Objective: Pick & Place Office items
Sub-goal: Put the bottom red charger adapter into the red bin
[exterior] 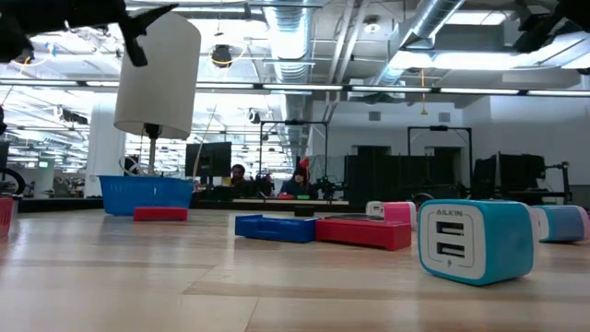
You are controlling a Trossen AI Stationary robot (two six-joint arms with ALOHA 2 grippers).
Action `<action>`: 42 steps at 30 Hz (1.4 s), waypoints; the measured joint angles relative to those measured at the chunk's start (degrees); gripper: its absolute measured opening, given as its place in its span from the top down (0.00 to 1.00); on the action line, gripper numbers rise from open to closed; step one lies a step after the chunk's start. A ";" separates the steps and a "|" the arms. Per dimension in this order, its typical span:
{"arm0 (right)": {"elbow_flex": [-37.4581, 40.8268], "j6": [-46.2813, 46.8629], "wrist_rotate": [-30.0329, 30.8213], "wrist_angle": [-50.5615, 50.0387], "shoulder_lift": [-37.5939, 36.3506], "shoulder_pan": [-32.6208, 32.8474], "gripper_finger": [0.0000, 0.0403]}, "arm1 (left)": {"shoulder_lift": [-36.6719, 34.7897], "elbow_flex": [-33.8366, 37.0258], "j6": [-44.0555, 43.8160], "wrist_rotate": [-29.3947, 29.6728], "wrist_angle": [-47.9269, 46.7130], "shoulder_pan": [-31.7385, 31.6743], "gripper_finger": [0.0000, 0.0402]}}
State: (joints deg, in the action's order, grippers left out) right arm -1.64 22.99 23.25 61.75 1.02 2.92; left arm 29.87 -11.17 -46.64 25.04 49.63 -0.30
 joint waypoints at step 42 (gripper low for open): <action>-32.10 13.98 -12.60 -13.45 30.75 0.02 0.24 | 18.93 -42.19 -3.47 -20.11 -81.13 19.01 0.68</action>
State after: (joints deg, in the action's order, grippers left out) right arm -33.74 36.97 10.64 48.30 31.78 2.94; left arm 48.80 -53.35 -50.11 4.93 -31.49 18.71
